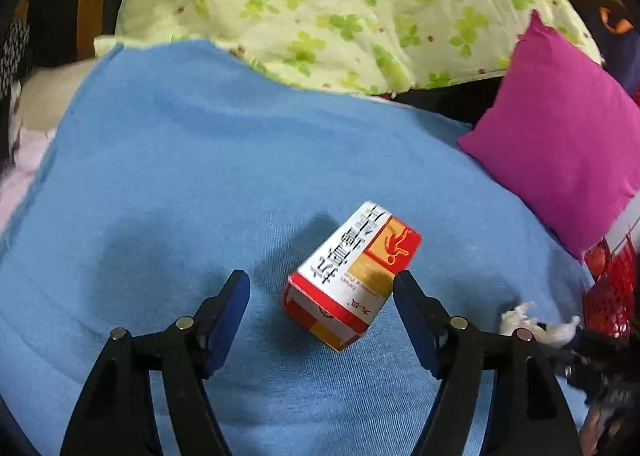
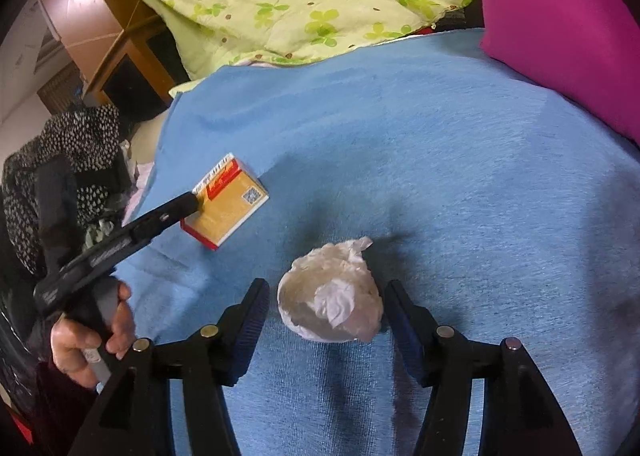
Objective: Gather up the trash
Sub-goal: 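Grasp the white tissue with the right tool while the left tool grasps the small box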
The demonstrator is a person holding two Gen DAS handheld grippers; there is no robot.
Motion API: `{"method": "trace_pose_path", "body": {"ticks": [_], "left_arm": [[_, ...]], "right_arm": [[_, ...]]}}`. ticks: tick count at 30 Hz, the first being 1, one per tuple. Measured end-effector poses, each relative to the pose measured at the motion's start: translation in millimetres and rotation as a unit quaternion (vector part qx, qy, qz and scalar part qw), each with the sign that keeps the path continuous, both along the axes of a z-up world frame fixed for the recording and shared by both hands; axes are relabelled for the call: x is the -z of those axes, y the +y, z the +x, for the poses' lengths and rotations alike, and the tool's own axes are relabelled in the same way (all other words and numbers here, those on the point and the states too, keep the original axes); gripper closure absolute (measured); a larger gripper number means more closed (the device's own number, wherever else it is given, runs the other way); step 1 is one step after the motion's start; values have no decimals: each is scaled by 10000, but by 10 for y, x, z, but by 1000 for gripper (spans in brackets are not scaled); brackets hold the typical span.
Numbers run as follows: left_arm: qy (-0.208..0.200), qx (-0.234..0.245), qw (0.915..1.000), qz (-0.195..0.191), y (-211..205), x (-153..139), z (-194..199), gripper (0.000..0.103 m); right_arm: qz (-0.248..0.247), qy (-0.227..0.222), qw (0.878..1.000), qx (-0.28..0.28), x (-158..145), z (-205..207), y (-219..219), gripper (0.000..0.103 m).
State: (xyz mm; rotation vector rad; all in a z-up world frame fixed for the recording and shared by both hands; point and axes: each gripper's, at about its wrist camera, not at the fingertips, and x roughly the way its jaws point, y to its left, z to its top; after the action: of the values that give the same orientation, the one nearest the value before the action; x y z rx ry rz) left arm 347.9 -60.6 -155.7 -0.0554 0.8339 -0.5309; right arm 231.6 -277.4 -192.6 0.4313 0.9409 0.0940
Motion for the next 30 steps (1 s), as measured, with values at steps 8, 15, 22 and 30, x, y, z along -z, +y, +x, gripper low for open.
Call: {"method": "trace_pose_path", "body": {"ticks": [8, 15, 22, 30], "left_arm": [[-70, 268, 9995, 165, -235, 30, -65, 28], [110, 371, 9988, 314, -294, 72, -76, 52], [88, 212, 9989, 414, -327, 28, -128, 53], [-227, 177, 9988, 397, -341, -245, -361, 53]], "right_arm": [[-471, -92, 9988, -105, 18, -16, 165, 59], [-429, -208, 9988, -58, -75, -63, 132, 60], [-391, -313, 9987, 8, -178, -136, 73, 60], [-292, -579, 9977, 169, -396, -277, -49, 60]]}}
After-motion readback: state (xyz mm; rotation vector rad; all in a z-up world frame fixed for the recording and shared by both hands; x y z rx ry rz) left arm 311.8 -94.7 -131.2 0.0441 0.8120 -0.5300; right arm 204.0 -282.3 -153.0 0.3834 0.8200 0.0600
